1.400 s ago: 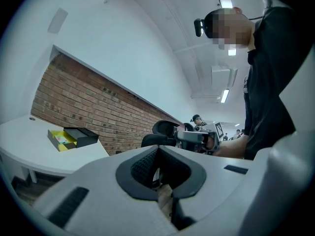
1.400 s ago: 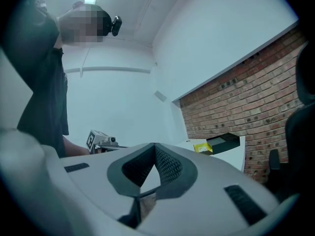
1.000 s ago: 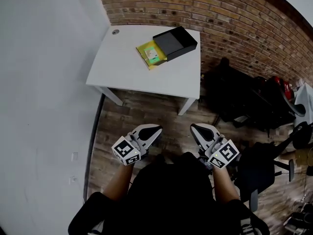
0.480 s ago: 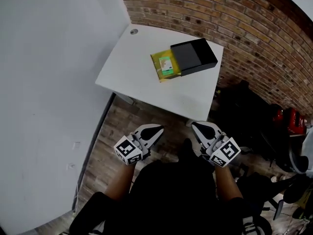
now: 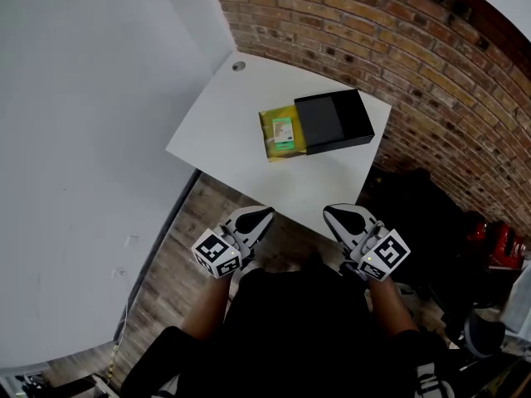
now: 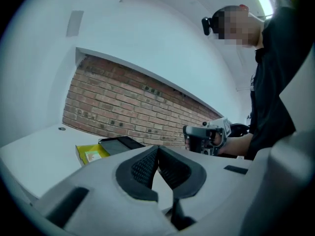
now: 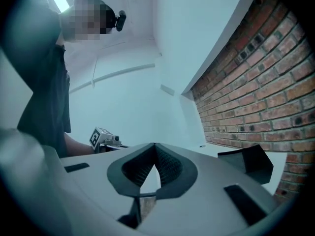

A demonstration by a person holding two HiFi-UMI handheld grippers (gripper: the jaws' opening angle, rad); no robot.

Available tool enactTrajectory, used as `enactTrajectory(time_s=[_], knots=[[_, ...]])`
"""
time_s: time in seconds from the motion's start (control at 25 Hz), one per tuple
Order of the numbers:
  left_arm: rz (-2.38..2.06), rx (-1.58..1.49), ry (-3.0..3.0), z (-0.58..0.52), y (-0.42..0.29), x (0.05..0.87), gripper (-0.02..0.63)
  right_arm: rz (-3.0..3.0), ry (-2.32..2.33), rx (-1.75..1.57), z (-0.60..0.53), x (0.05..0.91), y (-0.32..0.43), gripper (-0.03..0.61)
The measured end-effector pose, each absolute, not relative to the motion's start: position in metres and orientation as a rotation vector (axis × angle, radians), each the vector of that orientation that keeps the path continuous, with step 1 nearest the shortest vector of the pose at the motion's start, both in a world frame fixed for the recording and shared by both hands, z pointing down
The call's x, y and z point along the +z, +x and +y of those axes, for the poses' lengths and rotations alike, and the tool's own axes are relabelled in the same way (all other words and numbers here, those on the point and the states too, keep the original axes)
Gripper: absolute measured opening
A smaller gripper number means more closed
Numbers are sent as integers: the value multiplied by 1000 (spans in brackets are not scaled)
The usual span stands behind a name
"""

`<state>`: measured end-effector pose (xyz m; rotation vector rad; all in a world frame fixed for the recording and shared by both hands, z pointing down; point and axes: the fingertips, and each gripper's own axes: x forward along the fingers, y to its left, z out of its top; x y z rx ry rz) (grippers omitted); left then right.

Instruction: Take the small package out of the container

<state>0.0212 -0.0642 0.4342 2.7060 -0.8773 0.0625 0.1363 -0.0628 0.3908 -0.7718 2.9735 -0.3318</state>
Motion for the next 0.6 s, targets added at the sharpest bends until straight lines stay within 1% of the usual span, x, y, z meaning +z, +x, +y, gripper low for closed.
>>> enactTrajectory(time_s=[0.32,0.6], knots=[[-943,108,2694,-121,36,429,15,2951,-798,-336,-117,395,174,6],[-922,161,2693,-177,19,439,15,2958,-871,-372,-152,412,161,6]])
